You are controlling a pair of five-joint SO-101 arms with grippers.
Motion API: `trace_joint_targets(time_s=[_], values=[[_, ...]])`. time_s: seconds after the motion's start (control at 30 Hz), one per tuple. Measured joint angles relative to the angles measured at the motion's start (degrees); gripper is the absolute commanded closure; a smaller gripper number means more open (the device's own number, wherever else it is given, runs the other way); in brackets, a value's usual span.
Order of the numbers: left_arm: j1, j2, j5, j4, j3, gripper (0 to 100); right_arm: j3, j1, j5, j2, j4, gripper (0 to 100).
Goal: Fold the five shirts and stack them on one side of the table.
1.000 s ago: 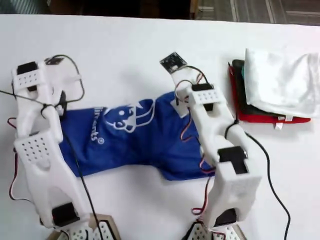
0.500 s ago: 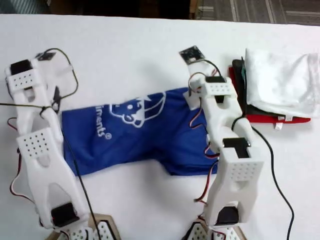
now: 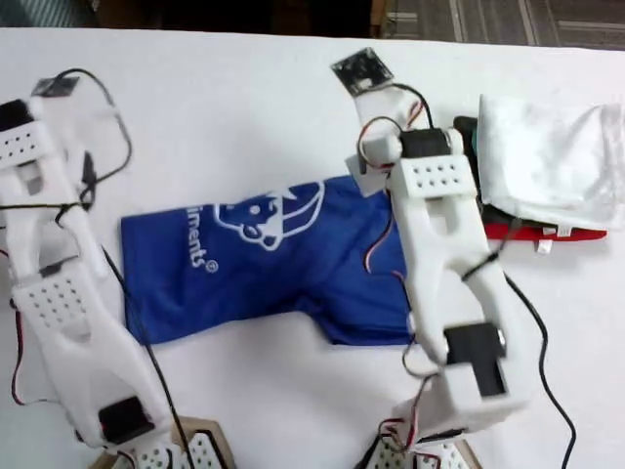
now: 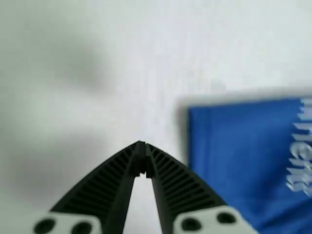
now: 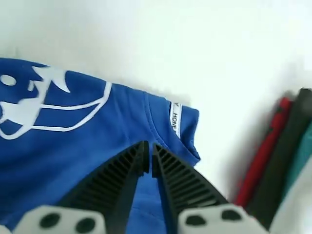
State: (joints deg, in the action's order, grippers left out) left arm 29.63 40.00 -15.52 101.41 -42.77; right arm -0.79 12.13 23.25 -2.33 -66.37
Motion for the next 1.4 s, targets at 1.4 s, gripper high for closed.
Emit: trace_joint_targets(time_s=[1.4], values=[[-2.29, 33.49, 1.85, -0.44, -36.84, 97, 7.56, 1.67, 0.0, -22.07, 19.69, 97.8]])
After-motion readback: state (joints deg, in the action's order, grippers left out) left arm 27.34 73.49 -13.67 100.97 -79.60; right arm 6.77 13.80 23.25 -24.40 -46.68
